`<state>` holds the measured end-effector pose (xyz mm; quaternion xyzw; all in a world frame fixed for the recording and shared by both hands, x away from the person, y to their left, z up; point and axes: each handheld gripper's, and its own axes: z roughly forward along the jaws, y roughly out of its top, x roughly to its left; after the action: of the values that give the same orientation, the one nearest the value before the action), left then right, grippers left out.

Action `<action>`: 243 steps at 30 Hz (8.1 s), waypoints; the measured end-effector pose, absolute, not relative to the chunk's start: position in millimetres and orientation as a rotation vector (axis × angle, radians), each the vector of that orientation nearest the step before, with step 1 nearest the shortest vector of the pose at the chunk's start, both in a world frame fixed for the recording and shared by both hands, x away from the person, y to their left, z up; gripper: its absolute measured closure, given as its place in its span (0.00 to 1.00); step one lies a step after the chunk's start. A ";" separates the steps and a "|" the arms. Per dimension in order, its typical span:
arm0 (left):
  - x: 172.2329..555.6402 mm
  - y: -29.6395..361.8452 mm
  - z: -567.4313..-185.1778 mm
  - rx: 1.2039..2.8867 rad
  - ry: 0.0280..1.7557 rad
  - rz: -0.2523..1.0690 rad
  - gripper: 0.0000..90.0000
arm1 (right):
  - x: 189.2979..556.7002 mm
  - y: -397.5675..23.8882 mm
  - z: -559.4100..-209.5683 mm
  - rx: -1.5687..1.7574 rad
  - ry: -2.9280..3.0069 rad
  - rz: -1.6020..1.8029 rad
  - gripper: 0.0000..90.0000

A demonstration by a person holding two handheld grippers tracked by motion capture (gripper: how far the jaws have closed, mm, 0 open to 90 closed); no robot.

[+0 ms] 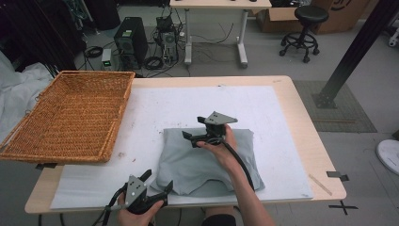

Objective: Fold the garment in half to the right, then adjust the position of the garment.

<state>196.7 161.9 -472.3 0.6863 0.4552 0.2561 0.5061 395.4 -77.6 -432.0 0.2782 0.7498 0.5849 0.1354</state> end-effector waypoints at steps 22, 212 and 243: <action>197.7 151.4 -481.2 1.698 1.165 0.620 0.25 | 424.4 -7.4 -453.6 0.719 2.384 1.573 0.28; 336.6 101.4 -421.1 1.640 0.846 0.330 0.17 | 304.5 -295.0 -429.4 1.224 1.681 1.601 0.05; 337.3 13.4 -464.6 1.853 0.991 0.133 0.72 | 281.1 -260.5 -470.1 1.446 1.946 1.388 0.68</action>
<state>337.3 13.4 -464.6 0.7646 0.4090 0.0549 0.4951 281.1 -260.5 -470.1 0.5097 0.6860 0.4895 0.1732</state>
